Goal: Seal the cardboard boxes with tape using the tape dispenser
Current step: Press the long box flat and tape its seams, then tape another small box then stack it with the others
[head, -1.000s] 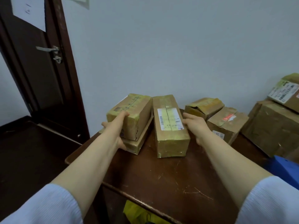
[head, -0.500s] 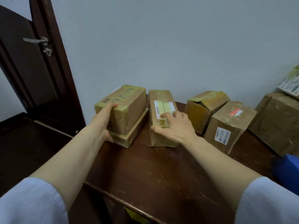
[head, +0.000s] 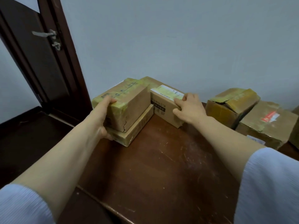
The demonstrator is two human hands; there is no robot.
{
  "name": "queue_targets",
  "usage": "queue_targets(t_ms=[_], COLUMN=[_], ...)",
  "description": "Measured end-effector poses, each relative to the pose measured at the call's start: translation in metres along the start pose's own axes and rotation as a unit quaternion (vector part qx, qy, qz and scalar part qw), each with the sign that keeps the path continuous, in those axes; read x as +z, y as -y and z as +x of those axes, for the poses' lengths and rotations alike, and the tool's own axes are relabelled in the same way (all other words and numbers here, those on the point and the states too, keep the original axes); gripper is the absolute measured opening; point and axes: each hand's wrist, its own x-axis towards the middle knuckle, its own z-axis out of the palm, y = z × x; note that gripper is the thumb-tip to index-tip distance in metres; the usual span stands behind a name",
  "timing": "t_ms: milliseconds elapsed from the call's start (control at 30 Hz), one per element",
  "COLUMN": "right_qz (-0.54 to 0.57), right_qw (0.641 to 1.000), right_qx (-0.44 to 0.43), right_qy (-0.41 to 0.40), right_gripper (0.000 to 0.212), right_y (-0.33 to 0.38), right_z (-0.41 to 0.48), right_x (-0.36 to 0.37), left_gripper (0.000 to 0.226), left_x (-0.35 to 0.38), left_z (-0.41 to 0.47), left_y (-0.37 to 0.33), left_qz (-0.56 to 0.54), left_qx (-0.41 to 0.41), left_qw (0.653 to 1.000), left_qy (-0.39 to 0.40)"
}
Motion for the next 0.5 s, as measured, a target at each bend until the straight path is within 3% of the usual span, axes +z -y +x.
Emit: queue_targets(t_ms=[67, 167, 233, 300, 500], right_qz=[0.014, 0.000, -0.004, 0.010, 0.057], right_qw=[0.999, 0.998, 0.997, 0.996, 0.993], right_qx=[0.035, 0.064, 0.077, 0.089, 0.097], right_qy=[-0.008, -0.014, -0.004, 0.012, 0.026], right_gripper=[0.038, 0.047, 0.051, 0.061, 0.084], right_y=[0.006, 0.007, 0.003, 0.000, 0.006], right_z=[0.007, 0.015, 0.018, 0.020, -0.004], right_x=[0.003, 0.004, 0.006, 0.010, -0.003], left_gripper=[0.068, 0.049, 0.049, 0.061, 0.138], left_x=[0.005, 0.015, 0.021, 0.029, 0.049], left_z=[0.001, 0.000, 0.001, 0.005, 0.036], left_y=[0.000, 0.000, 0.001, 0.000, 0.006], left_qz=[0.004, -0.001, -0.009, -0.013, -0.036], left_qx=[0.002, 0.002, -0.001, 0.004, 0.022], left_qw=[1.000, 1.000, 1.000, 1.000, 0.999], left_qy=[0.004, 0.009, 0.007, 0.009, -0.006])
